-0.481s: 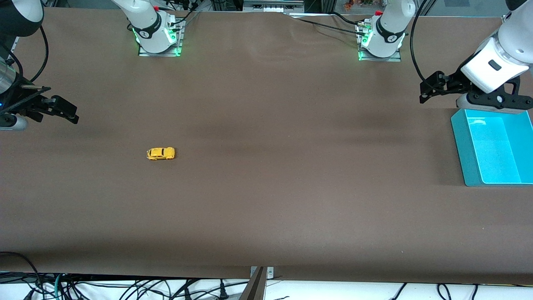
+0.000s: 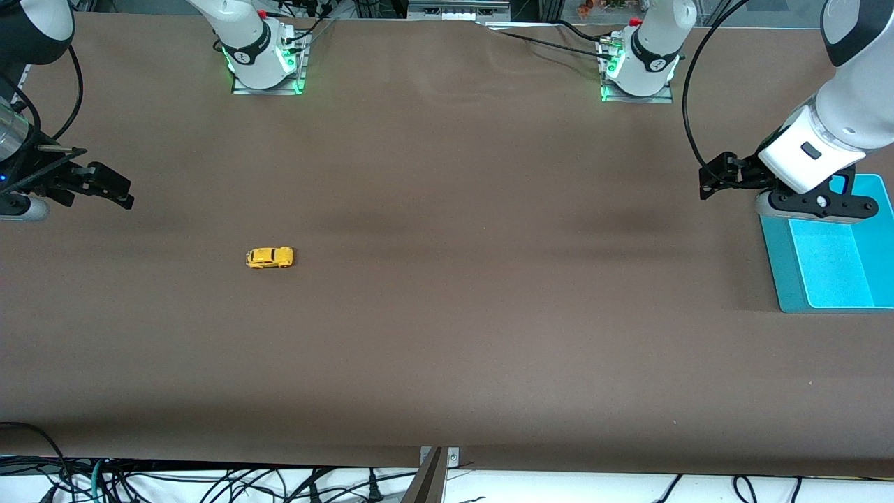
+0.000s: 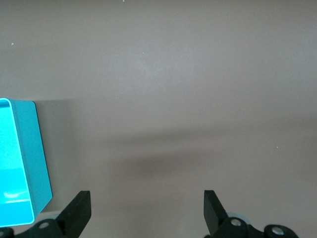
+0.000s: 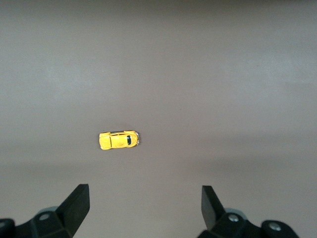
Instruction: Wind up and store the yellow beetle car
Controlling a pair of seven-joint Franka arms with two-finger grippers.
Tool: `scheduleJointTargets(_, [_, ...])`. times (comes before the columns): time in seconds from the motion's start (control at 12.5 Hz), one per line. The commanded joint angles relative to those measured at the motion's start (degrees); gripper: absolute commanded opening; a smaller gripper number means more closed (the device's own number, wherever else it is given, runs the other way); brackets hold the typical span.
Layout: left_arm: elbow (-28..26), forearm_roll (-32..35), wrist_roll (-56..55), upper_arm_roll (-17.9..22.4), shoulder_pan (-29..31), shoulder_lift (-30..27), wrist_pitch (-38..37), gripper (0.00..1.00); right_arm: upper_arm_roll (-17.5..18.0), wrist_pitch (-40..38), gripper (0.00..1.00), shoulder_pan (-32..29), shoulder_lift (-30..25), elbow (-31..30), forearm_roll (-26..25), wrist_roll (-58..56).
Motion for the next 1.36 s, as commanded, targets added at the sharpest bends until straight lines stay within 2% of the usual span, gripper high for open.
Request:
scheduleJointTargets(0.0, [1.68,0.42,0.09,-0.04,0.13,0.35,-0.19,1.0,-0.14,-0.76,1.0,-0.21,0.46,1.51,0.96,0.04])
scheduleJointTargets(0.16, [3.17,0.69,0.53,-0.22,-0.22,0.08,-0.8,1.0,-0.14,-0.76,1.0,-0.21,0.46,1.51,0.96,0.04])
scheduleJointTargets(1.04, [3.26,0.69,0.0,-1.01,-0.22,0.26,-0.89,1.0,0.39,-1.28,1.0,1.46,2.12,0.64,0.17,0.3])
scheduleJointTargets(1.28, [3.35,0.69,0.0,-1.01,-0.22,0.26,-0.89,1.0,1.0,-0.85,1.0,2.77,4.84,0.02,0.08,-8.62])
